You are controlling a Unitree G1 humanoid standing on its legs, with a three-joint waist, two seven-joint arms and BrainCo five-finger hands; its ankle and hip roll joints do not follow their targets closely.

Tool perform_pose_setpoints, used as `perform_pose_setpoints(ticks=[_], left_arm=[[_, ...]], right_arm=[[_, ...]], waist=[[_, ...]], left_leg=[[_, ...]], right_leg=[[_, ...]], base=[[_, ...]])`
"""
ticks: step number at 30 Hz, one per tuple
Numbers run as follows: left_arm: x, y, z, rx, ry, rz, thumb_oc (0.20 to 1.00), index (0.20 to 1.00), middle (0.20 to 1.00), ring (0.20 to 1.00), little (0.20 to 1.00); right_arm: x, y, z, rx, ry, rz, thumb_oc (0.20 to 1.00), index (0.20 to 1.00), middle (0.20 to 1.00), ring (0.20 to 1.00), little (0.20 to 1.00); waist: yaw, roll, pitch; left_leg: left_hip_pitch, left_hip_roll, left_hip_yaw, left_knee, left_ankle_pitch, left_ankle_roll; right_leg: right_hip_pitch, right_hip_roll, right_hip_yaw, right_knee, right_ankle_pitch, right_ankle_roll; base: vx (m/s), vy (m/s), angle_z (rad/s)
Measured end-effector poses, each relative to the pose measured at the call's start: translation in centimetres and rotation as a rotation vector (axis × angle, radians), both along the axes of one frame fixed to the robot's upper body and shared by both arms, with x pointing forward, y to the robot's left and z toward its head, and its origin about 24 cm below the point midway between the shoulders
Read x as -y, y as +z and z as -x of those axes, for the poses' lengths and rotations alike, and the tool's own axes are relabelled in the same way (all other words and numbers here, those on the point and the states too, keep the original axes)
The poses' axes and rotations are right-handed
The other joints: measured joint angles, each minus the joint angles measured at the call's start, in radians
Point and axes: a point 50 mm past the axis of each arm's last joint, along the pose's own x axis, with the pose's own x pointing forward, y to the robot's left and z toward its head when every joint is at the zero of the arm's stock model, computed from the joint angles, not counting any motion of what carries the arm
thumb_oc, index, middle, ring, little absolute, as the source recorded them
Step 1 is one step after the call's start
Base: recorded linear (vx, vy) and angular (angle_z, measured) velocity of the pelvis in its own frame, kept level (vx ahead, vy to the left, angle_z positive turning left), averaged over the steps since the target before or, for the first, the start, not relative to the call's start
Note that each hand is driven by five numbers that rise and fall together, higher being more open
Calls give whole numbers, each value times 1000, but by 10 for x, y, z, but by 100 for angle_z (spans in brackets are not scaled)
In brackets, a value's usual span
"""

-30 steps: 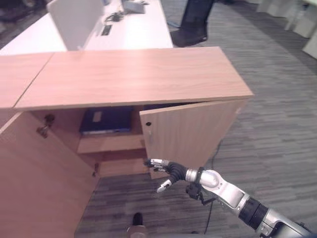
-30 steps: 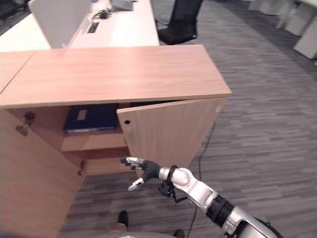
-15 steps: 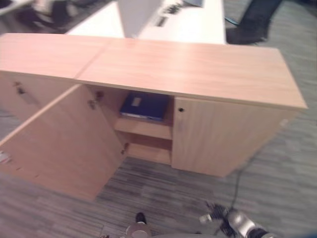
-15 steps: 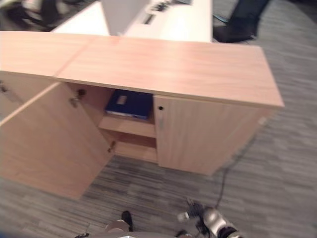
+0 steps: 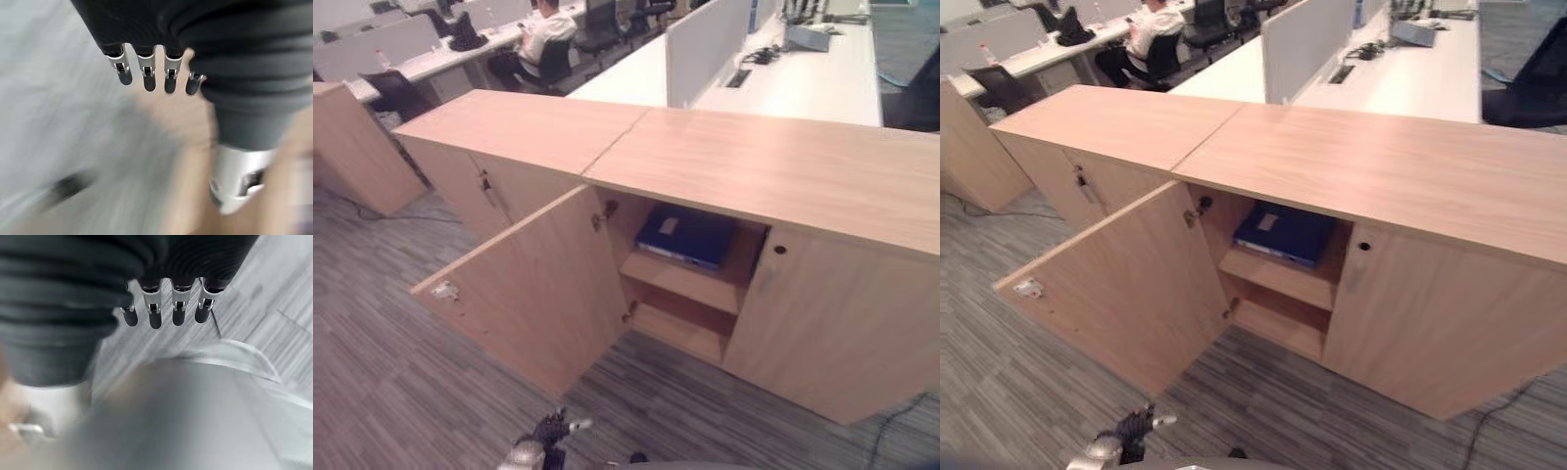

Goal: Put the empty folder in the office cabinet

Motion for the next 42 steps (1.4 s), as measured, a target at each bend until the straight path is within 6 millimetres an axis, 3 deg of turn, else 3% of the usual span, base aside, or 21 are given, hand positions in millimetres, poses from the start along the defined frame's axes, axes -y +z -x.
perform_pose_setpoints(ticks=[2,3,5,6,8,9,10,11,12,14,15,17,19,21,23,25,26,30,34,42], left_arm=[[-13,27,-25,142,-17,-39,1000,1000,1000,1000,1000],[-23,37,-25,178,1,-44,1000,1000,1000,1000,1000],[-30,34,-9,157,45,-17,1000,1000,1000,1000,1000],[-79,27,21,73,260,-91,1000,1000,1000,1000,1000],[-90,31,19,85,314,-103,1000,1000,1000,1000,1000],[-97,38,3,113,345,-101,1000,1000,1000,1000,1000],[-104,48,-12,168,399,-93,1000,1000,1000,1000,1000],[-115,56,-14,195,426,-124,1000,1000,1000,1000,1000],[-127,62,-12,196,450,-154,1000,1000,1000,1000,1000],[-141,73,-18,244,540,-165,1000,1000,1000,1000,1000],[-145,76,-24,248,553,-171,1000,1000,1000,1000,1000],[-150,82,-33,261,576,-181,1000,1000,1000,1000,1000],[-150,92,-40,305,579,-191,1000,1000,1000,1000,1000],[-151,96,-44,323,582,-187,1000,1000,1000,1000,1000],[-149,94,-45,313,541,-184,1000,1000,1000,1000,1000],[-144,86,-49,268,489,-185,1000,1000,1000,1000,1000],[-143,92,-59,284,490,-180,1000,1000,1000,1000,1000],[-141,99,-75,267,415,-219,1000,1000,1000,1000,1000],[-123,93,-81,247,287,-217,1000,1000,1000,1000,1000],[-110,96,-98,242,202,-247,1000,1000,1000,1000,1000]], right_arm=[[-2,1,-16,23,31,0,1000,1000,1000,1000,1000],[-6,3,-35,71,44,-12,1000,1000,1000,1000,1000],[-19,0,-38,84,45,-44,1000,1000,1000,1000,1000],[-35,-6,-22,49,32,-86,1000,1000,1000,1000,1000],[-34,-8,-12,22,21,-85,1000,1000,1000,1000,1000],[-37,-8,-14,30,23,-97,1000,1000,1000,1000,1000],[-34,-7,-18,38,24,-84,1000,1000,1000,1000,1000],[-33,-7,-18,22,27,-80,1000,1000,1000,1000,1000],[-30,-6,-19,26,29,-79,1000,1000,1000,1000,1000],[-17,-2,-20,33,34,-46,1000,1000,1000,1000,1000],[-8,0,-17,23,35,-28,1000,1000,1000,1000,1000],[0,3,-21,32,37,-4,1000,1000,1000,1000,1000],[11,5,-12,15,26,20,1000,1000,1000,1000,1000],[13,4,0,-13,18,24,1000,1000,1000,1000,1000],[14,3,14,-46,9,16,1000,1000,1000,1000,1000],[16,3,17,-56,5,18,1000,1000,1000,1000,1000],[13,3,15,-50,7,10,1000,1000,1000,1000,1000],[8,2,3,-18,14,-7,1000,1000,1000,1000,1000],[13,4,1,-6,-3,3,1000,1000,1000,1000,1000],[10,3,3,-4,-18,-12,1000,1000,1000,1000,1000]], waist=[[8,4,16],[2,12,26],[-1,-17,37],[2,-82,25],[3,-95,24],[2,-125,38],[4,-149,63],[18,-159,67],[7,-159,64],[-14,-130,60],[-15,-109,59],[-21,-87,65],[-30,-68,58],[-33,-42,52],[-34,-12,36],[-43,24,16],[-59,31,12],[-83,20,12],[-79,27,7],[-63,-6,-9]], left_leg=[[-7,-2,-7,-14,0,-9],[-1,-4,-17,-19,2,-9],[11,-15,-36,-16,-15,-30],[6,-12,-43,27,-49,-67],[-20,-7,-41,91,-48,-71],[-111,-18,-22,241,-58,-85],[-185,-8,37,383,-94,-98],[-207,20,37,378,-120,-101],[-203,97,28,345,-109,-118],[-197,246,-51,209,-59,-195],[-190,299,-87,138,-13,-262],[-170,362,-92,52,20,-271],[-103,399,-96,-36,51,-288],[-59,393,-81,-47,62,-301],[1,370,-40,-49,74,-289],[49,350,-17,-49,85,-272],[43,338,-12,-41,66,-277],[44,253,-3,-41,34,-228],[44,198,10,-45,13,-185],[25,162,39,-41,10,-167]], right_leg=[[-90,73,120,-20,-25,25],[-182,175,270,-26,-58,10],[-225,269,240,-16,-92,-56],[-165,405,227,-140,-120,-129],[-121,439,214,-242,-66,-206],[-134,408,205,-235,-52,-248],[-117,385,210,-247,-39,-265],[-103,388,234,-266,-32,-265],[-76,406,237,-309,-12,-269],[-59,445,264,-333,0,-244],[-64,456,266,-335,3,-238],[-62,466,265,-336,20,-260],[-42,472,289,-358,29,-246],[-7,480,280,-390,36,-235],[23,477,278,-421,48,-212],[38,473,278,-440,56,-182],[37,459,265,-441,58,-162],[31,374,280,-460,89,-96],[20,316,290,-453,97,-63],[-25,277,317,-440,110,-35]], base=[[70,-35,34],[38,-144,20],[79,-274,32],[50,-391,28],[-6,-236,19],[26,-6,40],[75,7,5],[66,11,-37],[93,47,-56],[68,49,-32],[49,37,-37],[108,122,-23],[96,160,-26],[93,199,6],[105,245,8],[71,232,10],[41,162,11],[40,230,-3],[34,173,-4],[5,78,-8]])
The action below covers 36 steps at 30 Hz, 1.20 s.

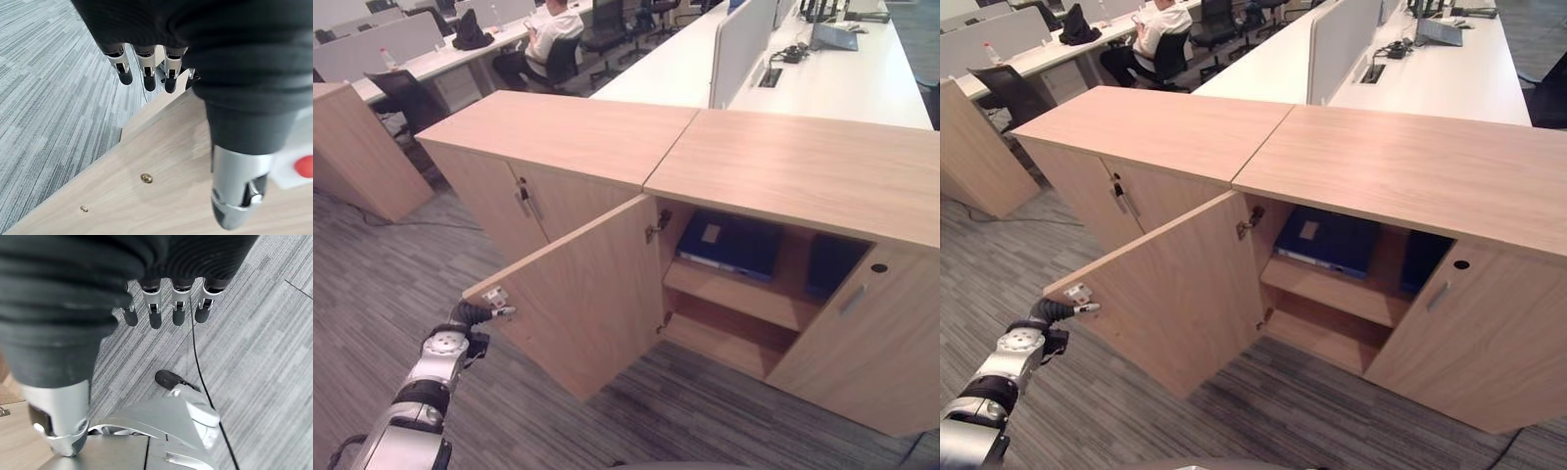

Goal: Put the empty folder in the office cabinet

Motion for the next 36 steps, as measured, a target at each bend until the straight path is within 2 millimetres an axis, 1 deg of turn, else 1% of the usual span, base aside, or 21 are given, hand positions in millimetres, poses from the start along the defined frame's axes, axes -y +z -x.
perform_pose_setpoints(ticks=[2,3,4,5,7,8,9,10,12,14,19,24,25,28,30,31,32,33,34,35,36], left_arm=[[7,-4,-2,5,1,16,1000,1000,1000,1000,1000],[19,-6,-6,21,-7,33,1000,1000,1000,1000,1000],[21,-7,-6,26,8,33,1000,1000,1000,1000,1000],[22,-7,-5,29,3,37,1000,1000,1000,1000,1000],[34,-5,-9,66,1,53,1000,1000,1000,1000,1000],[51,-7,-6,110,-22,97,1000,1000,1000,1000,1000],[52,-4,-5,134,-34,104,1000,1000,1000,1000,1000],[63,-5,-5,142,-65,125,1000,1000,1000,1000,1000],[72,-4,4,169,-93,139,1000,1000,1000,1000,1000],[81,-11,10,168,-127,171,1000,1000,1000,1000,1000],[92,-15,17,165,-158,211,1000,1000,1000,1000,1000],[119,-22,38,148,-244,374,1000,1000,1000,1000,1000],[131,-26,50,103,-322,444,1000,1000,1000,1000,1000],[149,-31,64,14,-460,479,1000,1000,1000,1000,1000],[157,-30,69,-30,-552,482,1000,1000,1000,1000,1000],[162,-30,71,-50,-587,487,1000,1000,1000,1000,1000],[169,-33,73,-60,-587,530,1000,1000,1000,1000,1000],[177,-31,69,-60,-582,596,1000,1000,1000,1000,1000],[182,-24,59,-59,-637,606,1000,1000,1000,1000,1000],[181,-13,48,-54,-721,601,1000,1000,1000,1000,1000],[184,-12,46,-62,-747,601,1000,1000,1000,1000,1000]], right_arm=[[2,1,1,4,2,6,1000,1000,1000,1000,1000],[2,1,1,8,4,5,1000,1000,1000,1000,1000],[1,1,0,10,4,3,1000,1000,1000,1000,1000],[0,0,2,8,4,-1,1000,1000,1000,1000,1000],[-4,-1,4,7,-2,-12,1000,1000,1000,1000,1000],[-10,-3,9,-2,-14,-25,1000,1000,1000,1000,1000],[-10,-4,12,-7,-22,-22,1000,1000,1000,1000,1000],[-16,-6,12,-6,-29,-37,1000,1000,1000,1000,1000],[-21,-7,13,-4,-36,-51,1000,1000,1000,1000,1000],[-27,-8,13,-2,-46,-64,1000,1000,1000,1000,1000],[-31,-9,5,19,-45,-69,1000,1000,1000,1000,1000],[-36,-9,-5,34,-13,-70,1000,1000,1000,1000,1000],[-42,-10,-14,49,37,-81,1000,1000,1000,1000,1000],[-49,-9,-27,77,87,-94,1000,1000,1000,1000,1000],[-50,-8,-35,78,147,-89,1000,1000,1000,1000,1000],[-52,-8,-37,80,159,-91,1000,1000,1000,1000,1000],[-51,-8,-37,87,164,-88,1000,1000,1000,1000,1000],[-46,-7,-39,81,190,-81,1000,1000,1000,1000,1000],[-46,-5,-49,97,201,-80,1000,1000,1000,1000,1000],[-57,-4,-60,129,221,-113,1000,1000,1000,1000,1000],[-59,-4,-62,140,230,-119,1000,1000,1000,1000,1000]], waist=[[9,7,-8],[15,-5,-3],[16,-4,-9],[20,-19,-5],[31,-31,-7],[46,-44,-11],[53,-54,-14],[61,-68,-15],[67,-92,-20],[70,-105,-25],[69,-105,-26],[70,-95,-27],[70,-91,-27],[70,-88,-22],[68,-92,-20],[67,-92,-17],[66,-90,-17],[66,-70,-2],[69,-56,24],[57,-131,66],[45,-150,85]], left_leg=[[0,-5,0,-1,6,6],[-1,-6,2,0,5,5],[-1,-7,4,-1,5,6],[-3,-5,7,0,4,7],[-7,-5,5,0,5,5],[-14,-5,5,0,9,7],[-18,-6,5,0,11,9],[-19,-4,4,0,14,10],[-21,-5,3,0,16,8],[-21,-5,3,0,17,10],[-29,-2,6,0,22,5],[-67,19,53,0,45,-3],[-97,36,61,5,55,-9],[-120,72,93,18,68,-27],[-128,102,126,24,74,-38],[-128,110,123,24,69,-46],[-128,116,114,24,37,-84],[-128,135,109,9,6,-106],[-130,161,114,3,12,-114],[-131,161,105,54,17,-128],[-144,161,50,99,2,-124]], right_leg=[[0,-6,0,5,0,0],[-4,-9,3,11,1,2],[-7,-9,8,12,1,3],[-12,-9,9,16,1,3],[-18,-10,9,23,0,2],[-21,-11,7,23,2,3],[-21,-12,3,23,2,3],[-21,-12,-1,24,2,3],[-20,-13,-2,23,2,3],[-19,-13,-3,23,3,4],[-24,-12,-2,22,11,10],[-57,-2,-3,21,20,7],[-97,10,-3,55,18,-6],[-147,36,-4,112,-3,-39],[-172,58,14,127,-9,-48],[-175,65,27,119,-11,-49],[-170,81,47,83,-10,-49],[-155,122,61,26,-3,-39],[-170,144,60,95,-14,-63],[-238,143,81,303,-119,-152],[-237,154,98,314,-127,-154]], base=[[4,-20,2],[8,-63,-1],[7,-68,-8],[6,-83,-5],[1,-59,6],[-14,-101,16],[-16,-135,15],[-22,-145,12],[-22,-120,6],[-28,-133,3],[-44,-150,2],[-67,-227,6],[-85,-298,6],[-58,-261,-2],[-23,-136,-21],[-9,-119,-36],[-3,-169,-49],[-15,-215,-56],[-52,-228,-68],[-62,-199,-56],[-51,-104,-59]])
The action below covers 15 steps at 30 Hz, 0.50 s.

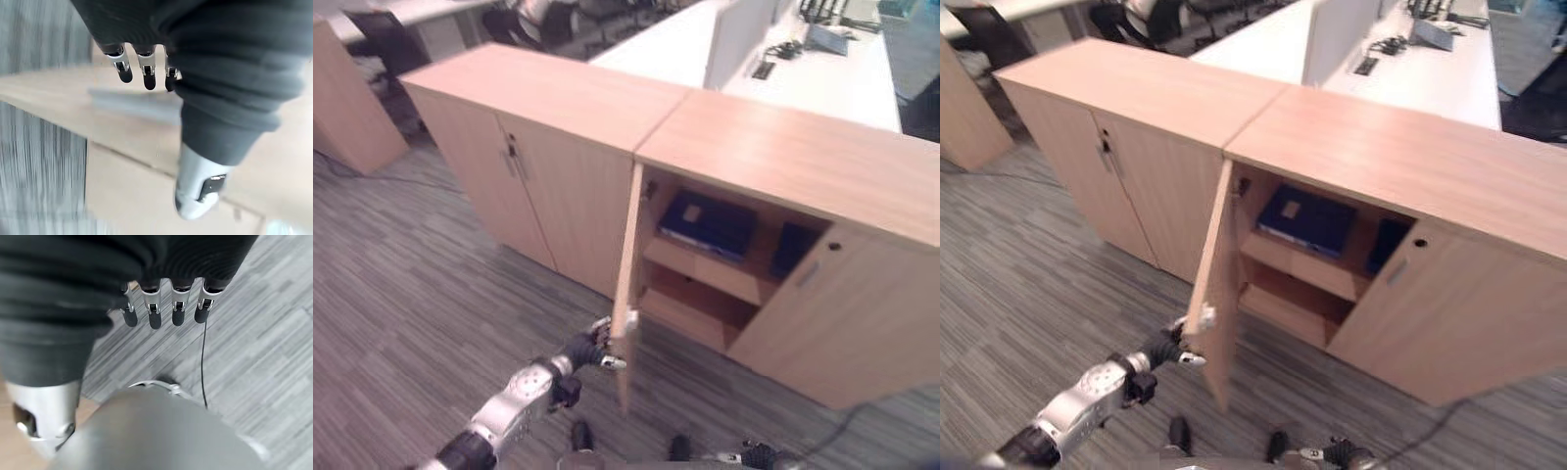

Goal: Put the empty folder in the office cabinet

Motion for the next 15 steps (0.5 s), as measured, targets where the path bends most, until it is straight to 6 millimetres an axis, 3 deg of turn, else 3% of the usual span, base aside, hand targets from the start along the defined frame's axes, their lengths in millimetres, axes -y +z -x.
perform_pose_setpoints(ticks=[2,3,4,5,7,8,12,14,15], left_arm=[[14,2,-1,-2,-97,10,1000,1000,1000,1000,1000],[28,0,2,-7,-134,39,1000,1000,1000,1000,1000],[40,4,-5,15,-127,79,1000,1000,1000,1000,1000],[52,12,-7,39,-179,122,1000,1000,1000,1000,1000],[60,19,-6,59,-239,156,1000,1000,1000,1000,1000],[69,14,1,24,-295,158,1000,1000,1000,1000,1000],[70,5,7,-5,-275,165,1000,1000,1000,1000,1000],[67,-7,4,-24,-223,120,1000,1000,1000,1000,1000],[60,-13,0,-28,-185,82,1000,1000,1000,1000,1000]], right_arm=[[0,1,-5,13,22,5,1000,1000,1000,1000,1000],[3,3,-8,16,32,17,1000,1000,1000,1000,1000],[9,3,-5,7,33,32,1000,1000,1000,1000,1000],[17,4,-5,-4,34,55,1000,1000,1000,1000,1000],[23,8,-13,19,38,71,1000,1000,1000,1000,1000],[22,9,-17,29,40,65,1000,1000,1000,1000,1000],[15,8,-18,33,48,44,1000,1000,1000,1000,1000],[19,7,-12,24,46,49,1000,1000,1000,1000,1000],[16,8,-16,45,48,36,1000,1000,1000,1000,1000]], waist=[[-2,-31,8],[-7,-27,10],[-10,-13,18],[-4,26,28],[-13,38,60],[-41,47,65],[-43,67,69],[-61,109,45],[-64,115,39]], left_leg=[[-23,-60,-118,80,-27,50],[-20,-99,-169,90,-47,78],[-13,-136,-220,78,-69,106],[7,-167,-237,61,-99,144],[26,-196,-307,69,-76,128],[3,-214,-318,89,-76,134],[32,-215,-285,66,-74,139],[67,-193,-259,18,-21,160],[87,-196,-240,-8,-10,168]], right_leg=[[-5,1,23,-28,-1,-2],[3,7,40,-73,0,0],[31,14,42,-123,19,7],[25,30,25,-129,32,-9],[22,30,42,-120,92,-25],[36,28,52,-146,95,-26],[102,31,73,-186,101,-25],[119,43,86,-195,96,-5],[125,39,89,-191,87,9]], base=[[-13,-32,-58],[2,2,-62],[-1,12,-72],[-7,22,-79],[-7,36,-62],[41,59,-22],[73,86,-15],[56,100,-20],[54,108,-27]])
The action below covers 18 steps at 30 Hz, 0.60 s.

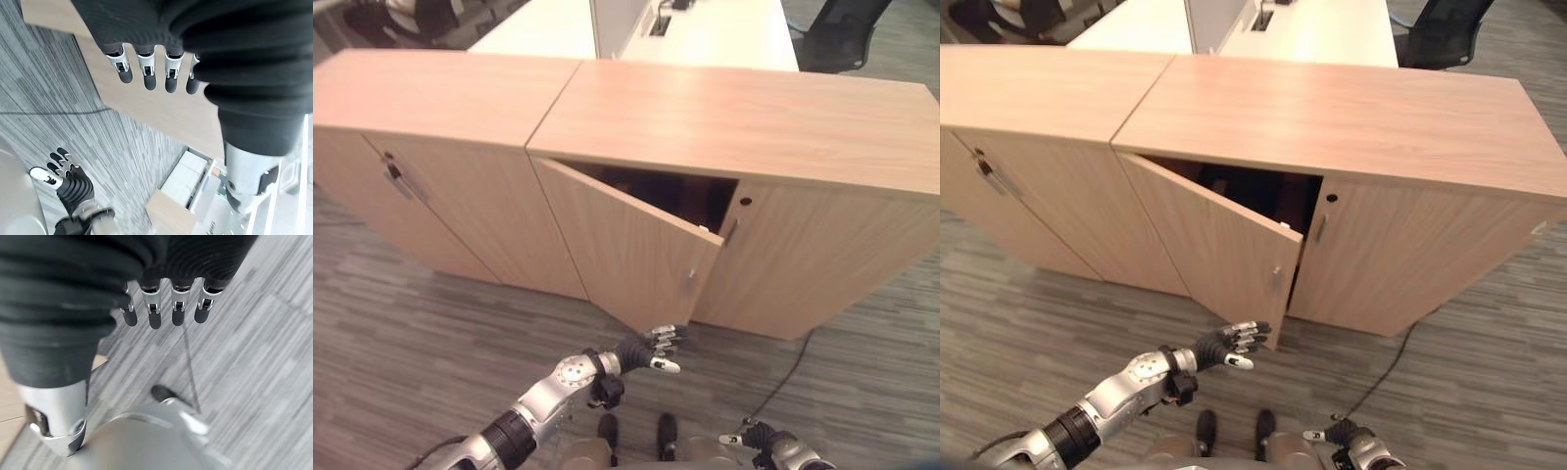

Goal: Put the empty folder in the office cabinet

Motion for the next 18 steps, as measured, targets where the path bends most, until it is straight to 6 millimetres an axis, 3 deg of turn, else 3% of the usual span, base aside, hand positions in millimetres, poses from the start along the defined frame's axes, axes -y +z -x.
perform_pose_setpoints(ticks=[3,5,7,9,11,12,14,18], left_arm=[[-34,-3,-17,28,155,-80,1000,1000,1000,1000,1000],[-75,-5,-31,44,342,-175,1000,1000,1000,1000,1000],[-111,-20,-32,-1,475,-311,1000,1000,1000,1000,1000],[-133,-24,-30,-15,521,-403,1000,1000,1000,1000,1000],[-174,-38,-26,-149,682,-513,1000,1000,1000,1000,1000],[-186,-32,-27,-140,729,-542,1000,1000,1000,1000,1000],[-187,-20,-40,-93,730,-526,1000,1000,1000,1000,1000],[-191,5,-59,30,798,-494,1000,1000,1000,1000,1000]], right_arm=[[-2,0,1,4,-13,-21,1000,1000,1000,1000,1000],[0,-2,7,-28,-36,-18,1000,1000,1000,1000,1000],[-2,-4,11,-45,-50,-31,1000,1000,1000,1000,1000],[-2,-4,13,-53,-52,-36,1000,1000,1000,1000,1000],[7,-5,22,-80,-67,-25,1000,1000,1000,1000,1000],[14,-5,29,-98,-82,-9,1000,1000,1000,1000,1000],[21,-7,48,-154,-125,-1,1000,1000,1000,1000,1000],[27,-8,61,-180,-164,8,1000,1000,1000,1000,1000]], waist=[[-10,6,-11],[-25,12,-32],[-24,8,-66],[-27,5,-78],[-38,7,-111],[-40,10,-134],[-52,13,-137],[-53,25,-146]], left_leg=[[53,-8,37,-64,3,6],[79,-11,53,-88,4,10],[93,-13,76,-88,4,10],[117,-16,83,-89,3,11],[136,-19,107,-89,3,10],[133,-17,109,-89,-1,13],[134,-10,110,-90,-8,11],[127,6,137,-90,-34,1]], right_leg=[[8,-5,24,-9,0,12],[42,-9,28,-53,17,26],[60,-12,27,-80,27,39],[97,-16,29,-117,37,54],[134,-16,47,-171,59,54],[144,-13,50,-199,66,55],[144,-1,54,-199,80,42],[127,10,63,-199,82,49]], base=[[48,96,-35],[53,118,-18],[24,71,-30],[28,95,-29],[23,56,-26],[27,74,-18],[17,88,4],[-10,40,-17]])
